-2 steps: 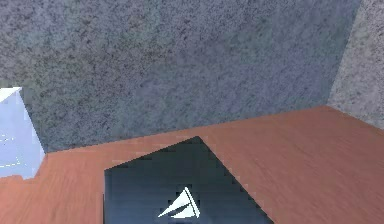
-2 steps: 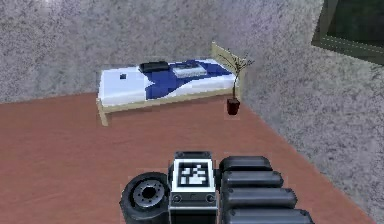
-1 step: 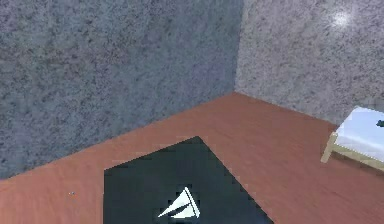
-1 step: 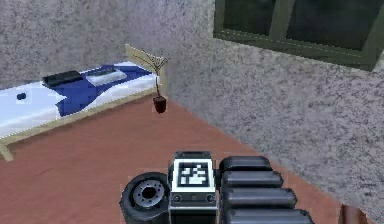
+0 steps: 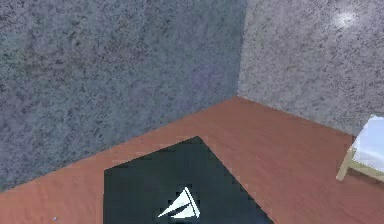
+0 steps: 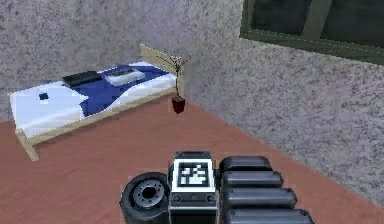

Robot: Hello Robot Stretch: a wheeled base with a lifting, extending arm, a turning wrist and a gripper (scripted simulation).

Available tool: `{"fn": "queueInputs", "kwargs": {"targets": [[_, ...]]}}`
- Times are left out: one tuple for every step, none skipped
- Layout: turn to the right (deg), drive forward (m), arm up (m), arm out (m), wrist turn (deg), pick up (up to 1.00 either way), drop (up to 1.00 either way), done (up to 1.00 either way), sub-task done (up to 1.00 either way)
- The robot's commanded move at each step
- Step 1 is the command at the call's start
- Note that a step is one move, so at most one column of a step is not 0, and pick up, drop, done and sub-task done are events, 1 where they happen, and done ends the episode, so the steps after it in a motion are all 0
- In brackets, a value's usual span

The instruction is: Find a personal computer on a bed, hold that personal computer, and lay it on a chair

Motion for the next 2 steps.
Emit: {"fn": "queueInputs", "kwargs": {"targets": [[-45.0,0.0,0.0,0.0,0.0,0.0,0.0,0.0,0.0],[-24.0,0.0,0.0,0.0,0.0,0.0,0.0,0.0,0.0]]}}
